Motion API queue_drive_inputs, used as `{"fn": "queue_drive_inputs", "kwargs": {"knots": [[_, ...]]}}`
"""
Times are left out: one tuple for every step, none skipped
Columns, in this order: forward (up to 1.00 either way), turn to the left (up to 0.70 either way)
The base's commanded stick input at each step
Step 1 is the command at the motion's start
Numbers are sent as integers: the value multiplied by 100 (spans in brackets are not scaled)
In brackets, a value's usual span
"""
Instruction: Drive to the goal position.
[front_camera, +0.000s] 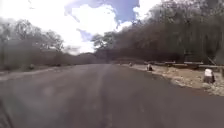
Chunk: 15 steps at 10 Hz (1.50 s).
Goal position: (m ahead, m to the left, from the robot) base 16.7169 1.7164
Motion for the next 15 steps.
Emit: {"fn": "queue_drive_inputs", "kwargs": {"knots": [[70, 0], [70, 0], [70, 0], [70, 0], [70, 0], [70, 0], [70, 0], [70, 0], [70, 0], [70, 0], [70, 0], [70, 0], [70, 0], [70, 0], [70, 0]]}}
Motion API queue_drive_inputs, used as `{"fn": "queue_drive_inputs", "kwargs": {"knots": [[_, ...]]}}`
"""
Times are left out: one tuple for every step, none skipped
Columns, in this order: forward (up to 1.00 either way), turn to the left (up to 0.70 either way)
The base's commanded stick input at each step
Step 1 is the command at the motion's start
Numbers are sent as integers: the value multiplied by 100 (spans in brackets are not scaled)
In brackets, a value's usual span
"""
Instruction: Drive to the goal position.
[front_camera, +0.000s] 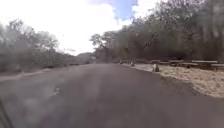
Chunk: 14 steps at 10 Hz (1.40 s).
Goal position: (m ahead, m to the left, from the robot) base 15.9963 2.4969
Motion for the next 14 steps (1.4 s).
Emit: {"fn": "queue_drive_inputs", "kwargs": {"knots": [[70, 0], [70, 0], [70, 0], [70, 0], [70, 0], [70, 0], [70, 0], [70, 0], [70, 0], [70, 0], [70, 0], [70, 0], [70, 0], [70, 0]]}}
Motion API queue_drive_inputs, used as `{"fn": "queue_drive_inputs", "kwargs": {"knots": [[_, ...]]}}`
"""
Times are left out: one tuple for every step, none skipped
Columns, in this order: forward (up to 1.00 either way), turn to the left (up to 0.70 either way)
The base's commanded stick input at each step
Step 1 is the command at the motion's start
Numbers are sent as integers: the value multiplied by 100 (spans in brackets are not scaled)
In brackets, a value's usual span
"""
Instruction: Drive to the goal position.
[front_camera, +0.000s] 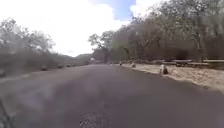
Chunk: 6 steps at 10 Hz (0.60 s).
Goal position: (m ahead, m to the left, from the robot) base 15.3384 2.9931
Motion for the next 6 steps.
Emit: {"fn": "queue_drive_inputs", "kwargs": {"knots": [[70, 0], [70, 0], [70, 0], [70, 0], [70, 0], [70, 0]]}}
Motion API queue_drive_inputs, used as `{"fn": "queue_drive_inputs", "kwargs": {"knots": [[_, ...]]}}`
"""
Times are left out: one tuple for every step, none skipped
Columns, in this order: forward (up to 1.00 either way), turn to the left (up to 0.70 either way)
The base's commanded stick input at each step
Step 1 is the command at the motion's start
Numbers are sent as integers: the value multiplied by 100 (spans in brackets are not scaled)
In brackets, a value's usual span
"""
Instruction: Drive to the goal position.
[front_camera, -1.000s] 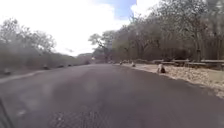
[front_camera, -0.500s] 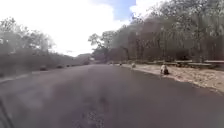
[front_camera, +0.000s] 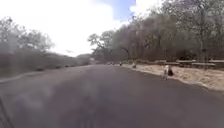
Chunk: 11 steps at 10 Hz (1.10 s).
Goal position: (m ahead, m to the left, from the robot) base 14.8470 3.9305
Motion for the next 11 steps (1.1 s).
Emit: {"fn": "queue_drive_inputs", "kwargs": {"knots": [[70, 0], [70, 0], [70, 0], [70, 0], [70, 0], [70, 0], [70, 0], [70, 0], [70, 0], [70, 0], [70, 0]]}}
